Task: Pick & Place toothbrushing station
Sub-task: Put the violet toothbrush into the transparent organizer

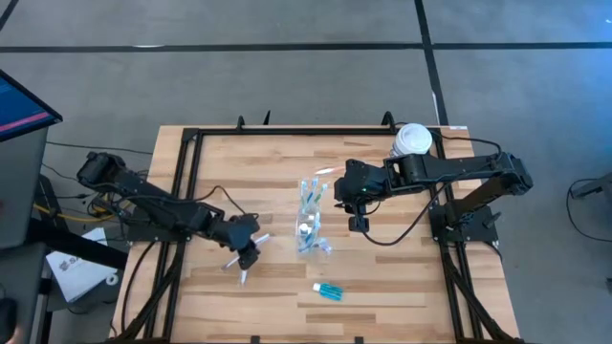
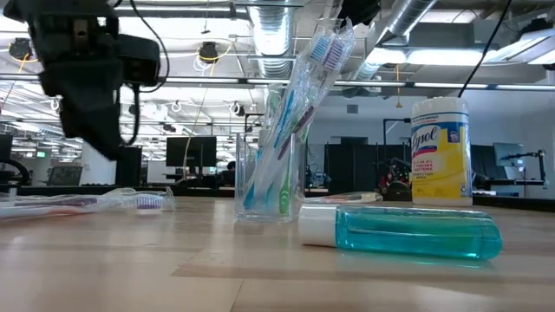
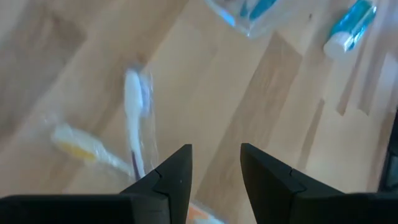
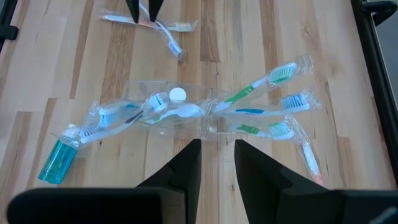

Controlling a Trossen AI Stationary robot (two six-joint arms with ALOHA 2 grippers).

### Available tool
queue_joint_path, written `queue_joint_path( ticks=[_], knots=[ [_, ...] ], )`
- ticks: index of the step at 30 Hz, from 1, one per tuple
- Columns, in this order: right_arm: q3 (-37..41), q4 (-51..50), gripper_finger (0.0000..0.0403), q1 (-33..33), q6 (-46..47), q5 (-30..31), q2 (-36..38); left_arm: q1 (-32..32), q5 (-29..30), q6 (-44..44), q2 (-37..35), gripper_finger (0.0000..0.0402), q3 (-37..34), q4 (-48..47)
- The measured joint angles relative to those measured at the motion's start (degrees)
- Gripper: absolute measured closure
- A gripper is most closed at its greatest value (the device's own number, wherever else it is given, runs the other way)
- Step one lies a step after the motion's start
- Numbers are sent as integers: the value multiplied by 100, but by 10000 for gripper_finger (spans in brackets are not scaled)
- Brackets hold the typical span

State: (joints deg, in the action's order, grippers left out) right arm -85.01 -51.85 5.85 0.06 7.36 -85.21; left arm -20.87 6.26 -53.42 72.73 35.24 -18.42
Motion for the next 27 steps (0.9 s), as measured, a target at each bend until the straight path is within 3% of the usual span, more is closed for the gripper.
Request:
queue_joint_path(
  ticks=[17, 27],
  knots=[
    [0, 15, 316, 2, 3, 0, 0, -165, -850, -1149, 2, 271, 0, -1025],
    [0, 13, 316, 1, 105, 2, 0, -174, -1071, -1204, 4, 271, 0, -1437]
  ],
)
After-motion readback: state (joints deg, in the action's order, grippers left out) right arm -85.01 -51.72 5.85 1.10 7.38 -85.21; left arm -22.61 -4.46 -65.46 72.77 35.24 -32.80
